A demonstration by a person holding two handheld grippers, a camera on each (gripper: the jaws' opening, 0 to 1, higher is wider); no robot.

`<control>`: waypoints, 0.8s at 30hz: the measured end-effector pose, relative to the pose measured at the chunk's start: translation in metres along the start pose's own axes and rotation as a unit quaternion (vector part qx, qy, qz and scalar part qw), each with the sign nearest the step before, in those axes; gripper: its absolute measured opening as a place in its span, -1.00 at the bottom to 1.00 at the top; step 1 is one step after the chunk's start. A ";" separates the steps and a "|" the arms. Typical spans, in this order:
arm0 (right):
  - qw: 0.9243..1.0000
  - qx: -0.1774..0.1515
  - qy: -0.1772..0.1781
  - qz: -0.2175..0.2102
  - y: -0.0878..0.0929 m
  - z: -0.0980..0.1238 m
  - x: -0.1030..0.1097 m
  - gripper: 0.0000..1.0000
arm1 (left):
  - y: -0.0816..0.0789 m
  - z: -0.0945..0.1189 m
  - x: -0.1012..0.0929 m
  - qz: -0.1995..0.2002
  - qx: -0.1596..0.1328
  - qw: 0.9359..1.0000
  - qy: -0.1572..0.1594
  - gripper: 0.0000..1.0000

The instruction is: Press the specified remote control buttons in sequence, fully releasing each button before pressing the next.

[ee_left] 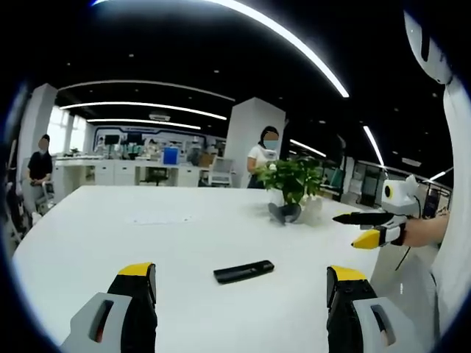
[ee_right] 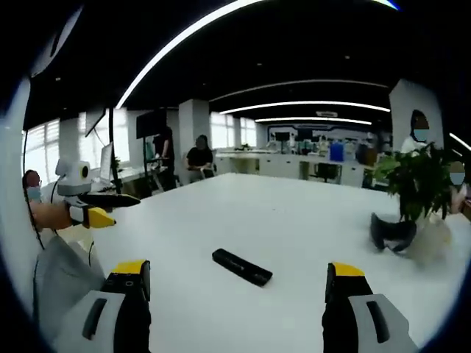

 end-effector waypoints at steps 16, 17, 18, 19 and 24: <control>1.000 -0.011 0.017 -0.002 -0.003 0.022 0.007 0.98 | -0.009 0.007 -0.013 -0.020 -0.003 1.000 0.013 1.00; 1.000 -0.012 0.016 -0.001 -0.003 0.023 0.008 0.98 | -0.010 0.008 -0.013 -0.028 0.001 1.000 0.013 1.00; 1.000 -0.012 0.014 0.000 -0.003 0.024 0.009 0.98 | -0.010 0.009 -0.013 -0.036 0.006 0.999 0.015 1.00; 1.000 -0.013 0.014 0.001 -0.003 0.025 0.010 0.98 | -0.011 0.009 -0.013 -0.040 0.007 0.999 0.016 1.00; 1.000 -0.012 0.015 0.002 -0.002 0.030 0.014 0.98 | -0.012 0.015 -0.016 -0.042 0.007 0.999 0.019 1.00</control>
Point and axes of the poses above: the point that each gripper's makers call its tool centre point, and the gripper's own axes: z roughly backward along the fingers, x roughly to its left, y roughly out of its underside, the point moved 9 cm from there along z, roughly backward along the fingers, and after that the axes turned 1 degree about -y, right-handed, at the moved point
